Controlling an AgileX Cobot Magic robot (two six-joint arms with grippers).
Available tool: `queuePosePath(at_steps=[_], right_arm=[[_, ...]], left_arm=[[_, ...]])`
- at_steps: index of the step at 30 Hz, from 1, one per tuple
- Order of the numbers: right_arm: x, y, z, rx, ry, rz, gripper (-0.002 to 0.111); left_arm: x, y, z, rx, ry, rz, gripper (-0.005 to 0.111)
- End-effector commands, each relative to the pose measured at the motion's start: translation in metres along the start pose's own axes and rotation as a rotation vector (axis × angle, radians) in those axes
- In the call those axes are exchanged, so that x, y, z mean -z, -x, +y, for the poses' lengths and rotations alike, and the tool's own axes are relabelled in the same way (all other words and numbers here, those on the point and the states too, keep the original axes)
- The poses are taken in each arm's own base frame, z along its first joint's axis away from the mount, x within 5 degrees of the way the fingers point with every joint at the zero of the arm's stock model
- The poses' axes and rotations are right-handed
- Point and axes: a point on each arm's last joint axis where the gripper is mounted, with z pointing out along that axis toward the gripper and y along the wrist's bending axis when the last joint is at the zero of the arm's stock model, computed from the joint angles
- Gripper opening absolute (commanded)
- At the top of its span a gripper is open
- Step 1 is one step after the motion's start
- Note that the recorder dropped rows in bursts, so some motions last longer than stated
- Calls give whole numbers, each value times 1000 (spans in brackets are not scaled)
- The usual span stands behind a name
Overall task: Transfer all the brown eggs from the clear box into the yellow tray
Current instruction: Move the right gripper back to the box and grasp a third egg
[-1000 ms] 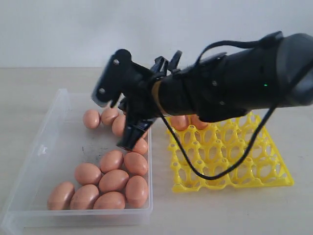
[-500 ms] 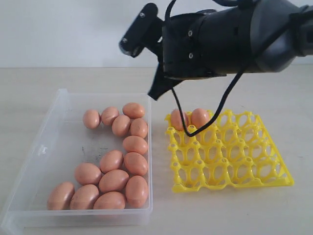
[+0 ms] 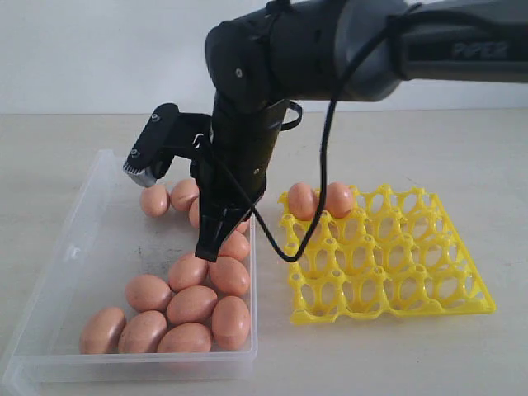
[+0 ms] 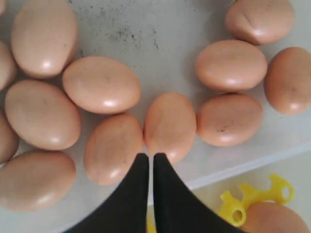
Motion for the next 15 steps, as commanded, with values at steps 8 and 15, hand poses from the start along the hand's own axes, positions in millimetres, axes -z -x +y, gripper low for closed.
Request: queuePosePath(at_steps=[8, 15], right_arm=[[-39, 10, -9, -14, -13, -4, 36], [-56, 9, -9, -40, -13, 3, 54]], left_arm=[[0, 0, 0, -9, -3, 0, 4], [0, 0, 0, -9, -3, 0, 4]])
